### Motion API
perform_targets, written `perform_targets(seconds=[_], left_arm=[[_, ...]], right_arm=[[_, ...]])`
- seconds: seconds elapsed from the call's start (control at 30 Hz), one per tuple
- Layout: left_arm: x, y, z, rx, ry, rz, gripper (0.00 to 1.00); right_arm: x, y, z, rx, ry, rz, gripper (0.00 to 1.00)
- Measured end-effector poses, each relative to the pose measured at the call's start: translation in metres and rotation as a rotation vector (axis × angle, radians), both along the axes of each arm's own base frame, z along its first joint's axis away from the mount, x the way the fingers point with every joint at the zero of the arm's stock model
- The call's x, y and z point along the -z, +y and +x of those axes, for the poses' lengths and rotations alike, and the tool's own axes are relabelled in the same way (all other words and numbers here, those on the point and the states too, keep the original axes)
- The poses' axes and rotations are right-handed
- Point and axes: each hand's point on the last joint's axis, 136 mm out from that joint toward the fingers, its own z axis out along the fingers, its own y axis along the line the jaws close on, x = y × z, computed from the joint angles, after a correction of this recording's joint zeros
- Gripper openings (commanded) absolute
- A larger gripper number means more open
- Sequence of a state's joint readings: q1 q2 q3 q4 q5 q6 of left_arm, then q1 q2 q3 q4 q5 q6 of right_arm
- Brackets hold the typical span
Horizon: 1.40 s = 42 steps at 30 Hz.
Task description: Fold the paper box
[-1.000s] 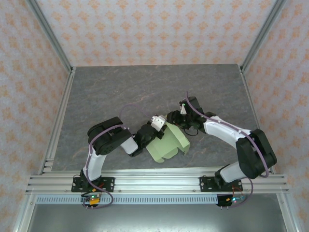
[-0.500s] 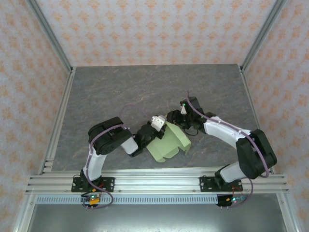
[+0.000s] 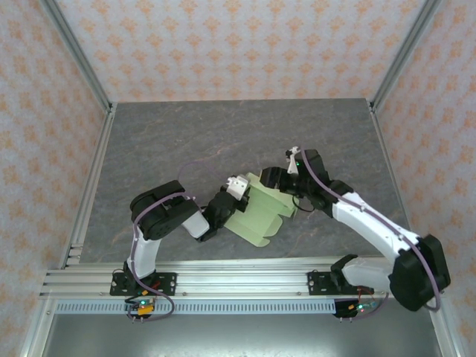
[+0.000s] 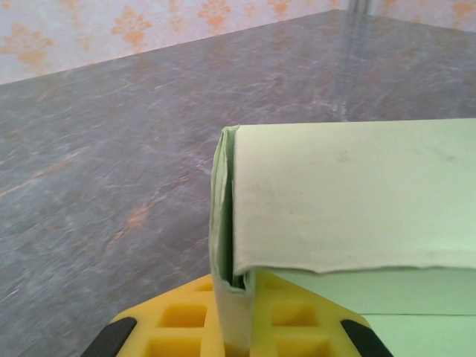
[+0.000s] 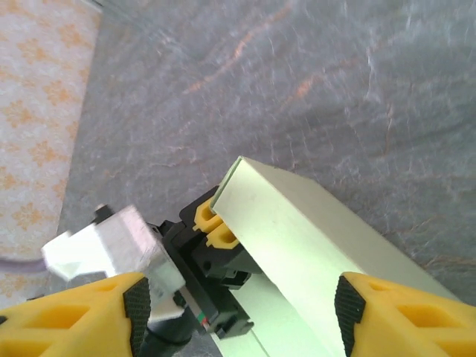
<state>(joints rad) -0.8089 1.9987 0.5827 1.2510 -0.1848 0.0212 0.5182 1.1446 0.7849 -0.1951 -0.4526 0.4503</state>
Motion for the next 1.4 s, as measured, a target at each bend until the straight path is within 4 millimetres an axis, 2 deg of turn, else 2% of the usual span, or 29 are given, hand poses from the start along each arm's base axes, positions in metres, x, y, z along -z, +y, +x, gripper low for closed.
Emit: perform_targets(seconds=[0.1, 0.23, 0.4, 0.5, 0.63, 0.7, 0.83, 0.93, 1.03, 1.2, 1.33, 1.4], left_arm=[[-0.002, 0.014, 0.002, -0.044, 0.023, -0.007, 0.00], [-0.013, 0.026, 0.005, -0.084, 0.035, -0.020, 0.00], [-0.031, 0.042, 0.011, -0.129, 0.078, -0.071, 0.00], [-0.036, 0.056, 0.018, -0.164, 0.131, -0.093, 0.00], [-0.035, 0.070, 0.023, -0.194, 0.205, -0.139, 0.00], [-0.033, 0.074, 0.022, -0.192, 0.241, -0.148, 0.00], [-0.028, 0.070, 0.015, -0.155, 0.299, -0.149, 0.00], [-0.023, 0.064, 0.010, -0.109, 0.336, -0.149, 0.00], [-0.020, 0.059, 0.006, -0.066, 0.372, -0.159, 0.00], [-0.016, 0.051, 0.000, -0.009, 0.412, -0.167, 0.00], [-0.014, 0.051, -0.002, 0.005, 0.429, -0.170, 0.00], [-0.014, 0.052, -0.001, 0.005, 0.430, -0.173, 0.00]], right_arm=[[-0.015, -0.013, -0.006, 0.005, -0.086, -0.038, 0.70], [-0.020, -0.038, -0.014, 0.044, -0.178, -0.127, 0.69], [-0.004, -0.081, -0.018, 0.161, -0.189, -0.237, 0.70], [0.008, -0.090, -0.019, 0.177, -0.172, -0.271, 0.69], [0.020, -0.090, -0.024, 0.132, -0.191, -0.306, 0.73], [0.019, -0.088, -0.030, 0.087, -0.271, -0.303, 0.73], [0.012, -0.087, -0.039, 0.033, -0.456, -0.297, 0.70], [0.008, -0.080, -0.035, -0.025, -0.567, -0.322, 0.68], [0.014, -0.067, -0.028, -0.130, -0.622, -0.368, 0.65], [0.040, -0.047, -0.028, -0.307, -0.617, -0.414, 0.47], [0.033, -0.031, -0.032, -0.380, -0.665, -0.352, 0.37], [0.027, -0.027, -0.032, -0.387, -0.689, -0.323, 0.35]])
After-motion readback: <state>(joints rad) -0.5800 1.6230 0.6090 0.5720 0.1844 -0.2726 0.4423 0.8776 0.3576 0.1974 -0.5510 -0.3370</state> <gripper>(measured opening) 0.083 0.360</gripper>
